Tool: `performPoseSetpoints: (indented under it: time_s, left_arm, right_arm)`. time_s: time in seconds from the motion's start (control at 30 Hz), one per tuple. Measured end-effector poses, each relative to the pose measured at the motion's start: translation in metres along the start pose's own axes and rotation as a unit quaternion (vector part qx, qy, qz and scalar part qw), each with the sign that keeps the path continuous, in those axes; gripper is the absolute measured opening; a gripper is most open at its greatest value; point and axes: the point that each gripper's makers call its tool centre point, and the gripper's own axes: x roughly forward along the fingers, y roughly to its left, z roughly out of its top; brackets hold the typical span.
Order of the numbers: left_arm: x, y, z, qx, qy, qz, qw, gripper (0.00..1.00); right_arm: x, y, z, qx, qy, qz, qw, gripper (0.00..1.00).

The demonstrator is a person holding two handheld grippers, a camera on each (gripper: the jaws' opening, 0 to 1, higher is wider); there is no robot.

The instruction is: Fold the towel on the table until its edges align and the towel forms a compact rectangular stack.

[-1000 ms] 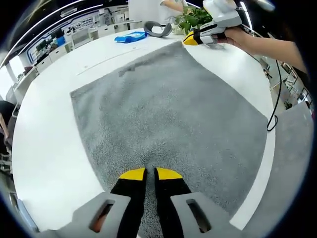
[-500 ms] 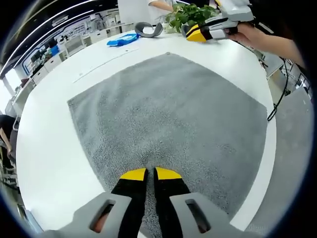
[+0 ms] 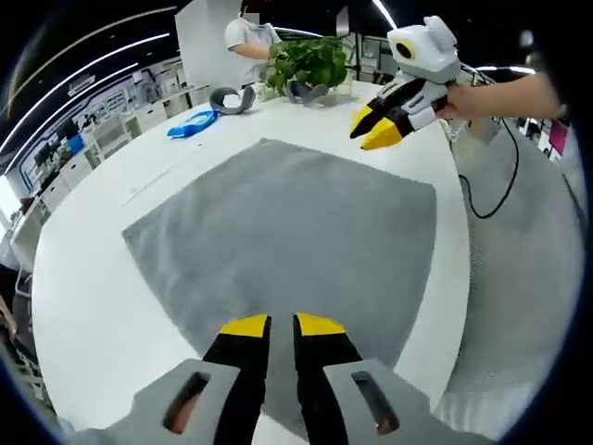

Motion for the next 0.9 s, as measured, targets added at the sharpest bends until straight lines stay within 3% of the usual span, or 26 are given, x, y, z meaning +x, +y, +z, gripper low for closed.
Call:
performPoseSetpoints:
  time_s: [0.2, 0.37, 0.63, 0.77, 0.9]
  left_arm:
    - [-0.014, -0.033, -0.01, 0.026, -0.014, -0.04, 0.9988, 0.19]
    - [-0.015, -0.052, -0.03, 0.04, 0.007, -0.067, 0.9969, 0.25]
    - [-0.012, -0.061, -0.05, 0.036, 0.029, -0.073, 0.9963, 0.27]
    - [-0.011, -0.06, -0.068, 0.073, 0.068, -0.06, 0.9932, 0.26]
    - [-0.012, -0.06, -0.067, 0.072, 0.062, -0.049, 0.9943, 0.23]
  right_arm:
    - [-0.005, 0.038, -0.034, 0.012, 0.03, 0.051, 0.9982, 0.22]
    - [-0.008, 0.057, -0.058, -0.002, 0.059, 0.068, 0.9959, 0.27]
    - [-0.012, 0.054, -0.085, -0.034, 0.101, 0.059, 0.9926, 0.29]
    - [-0.016, 0.048, -0.1, -0.061, 0.131, 0.048, 0.9883, 0.26]
    - [-0.018, 0.039, -0.107, -0.094, 0.142, 0.023, 0.9851, 0.18]
